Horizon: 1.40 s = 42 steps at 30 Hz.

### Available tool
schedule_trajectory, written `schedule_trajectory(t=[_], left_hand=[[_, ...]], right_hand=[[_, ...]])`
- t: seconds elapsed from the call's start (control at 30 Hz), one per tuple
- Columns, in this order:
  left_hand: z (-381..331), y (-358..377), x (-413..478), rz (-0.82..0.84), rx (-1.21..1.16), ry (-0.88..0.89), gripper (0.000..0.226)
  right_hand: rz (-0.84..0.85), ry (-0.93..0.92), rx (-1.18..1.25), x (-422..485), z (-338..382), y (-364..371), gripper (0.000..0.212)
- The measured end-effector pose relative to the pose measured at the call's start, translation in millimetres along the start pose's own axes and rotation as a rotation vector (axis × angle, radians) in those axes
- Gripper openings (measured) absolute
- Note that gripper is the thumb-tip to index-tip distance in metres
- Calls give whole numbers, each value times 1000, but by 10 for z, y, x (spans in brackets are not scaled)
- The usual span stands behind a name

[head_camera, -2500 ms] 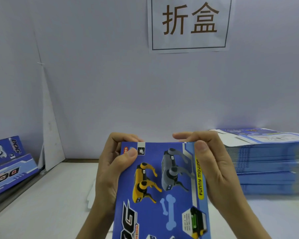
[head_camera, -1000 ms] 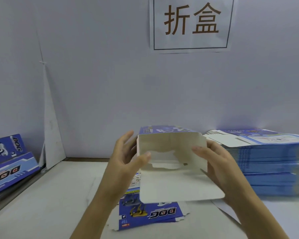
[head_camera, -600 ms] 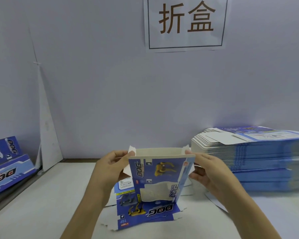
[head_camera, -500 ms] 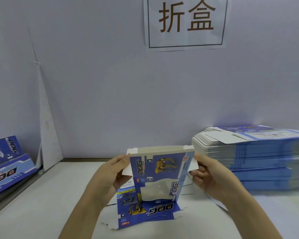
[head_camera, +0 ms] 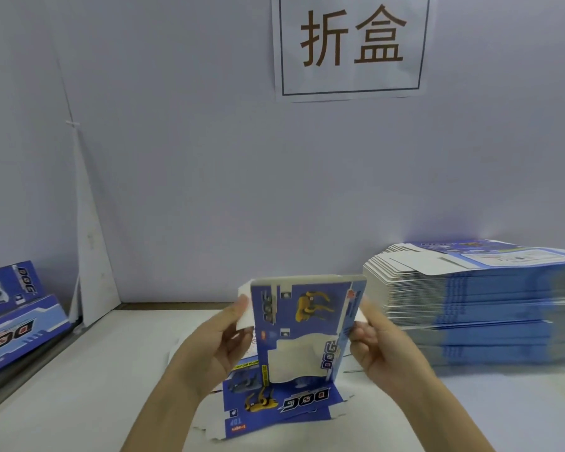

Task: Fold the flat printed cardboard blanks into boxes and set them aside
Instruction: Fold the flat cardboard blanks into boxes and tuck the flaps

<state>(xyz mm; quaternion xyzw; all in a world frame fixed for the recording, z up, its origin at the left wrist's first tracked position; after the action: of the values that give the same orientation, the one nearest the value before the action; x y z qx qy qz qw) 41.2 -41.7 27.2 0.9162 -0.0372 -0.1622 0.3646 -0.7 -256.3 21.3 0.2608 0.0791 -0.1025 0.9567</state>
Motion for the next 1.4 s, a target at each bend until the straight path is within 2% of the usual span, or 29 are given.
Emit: schedule_trajectory(t=[0.1,0.17,0.23,0.3,0.37,0.4,0.43,0.47,0.5,0.6,0.73,0.77,0.87,0.9,0.97,1.03,1.13,1.2,1.3,1.4], left_hand=[[-83,77,-40,55,-95,107,30],[-86,145,-106,147,-13,103,37],[-80,206,-181,221,376,138,38],[-67,273,-250,292,781,205,28],[-48,324,-294,343,955,239,17],[-29,345,-310,362,1000,256,13],[-15,362,-318,377,1040,280,12],[-11,365,-321,387,1078,296,11],[-16,353,-317,395,1118,297,12],[-105,252,-322,413,1230,266,38],[-332,32,-245,180,1426,383,68],[-327,19,-242,211,1433,395,78],[-139,88,-229,359,1472,356,133],[-81,110,-204,358,1538,398,142],[-58,186,-208,321,1642,626,143],[-107,249,-278,372,1562,844,138],[-205,250,-340,449,1262,812,130],[-238,272,-414,452,1146,864,127],[-232,320,-501,483,1052,987,127],[-120,391,-547,526,1075,1054,123]], right_hand=[[-137,-147,-168,-1,94,-47,27],[-130,-178,-296,-60,153,0,29],[-24,-212,-361,-150,209,111,49],[48,-288,-493,-263,275,209,69],[31,-339,-621,-299,310,227,85],[28,-350,-641,-321,332,231,83],[52,-351,-638,-339,360,228,66],[93,-339,-581,-326,382,207,35],[119,-311,-518,-331,407,182,13],[40,-306,-482,-301,526,31,34],[-36,-349,-338,-288,642,-102,30],[-30,-366,-316,-279,648,-105,28],[18,-413,-285,-266,636,-80,26],[36,-422,-271,-264,634,-71,26],[57,-417,-236,-256,648,-80,26],[83,-401,-182,-253,691,-100,27],[108,-349,-82,-237,705,-116,27],[90,-282,-4,-182,614,-112,28],[79,-60,140,-75,353,-75,29],[144,233,167,-76,31,42,56]])
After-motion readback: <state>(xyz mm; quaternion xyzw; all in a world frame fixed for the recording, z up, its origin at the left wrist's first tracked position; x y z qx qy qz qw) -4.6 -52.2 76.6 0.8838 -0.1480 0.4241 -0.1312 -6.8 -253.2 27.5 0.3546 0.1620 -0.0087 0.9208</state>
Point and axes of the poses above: each hand's wrist, its own x-axis towards the middle knuckle, its own y-axis out of the palm, z = x × y, the point moved 4 cm from there along x, towards the middle knuckle, and after that the axes turned 11 degrees about -x, right-handed, at the moved point
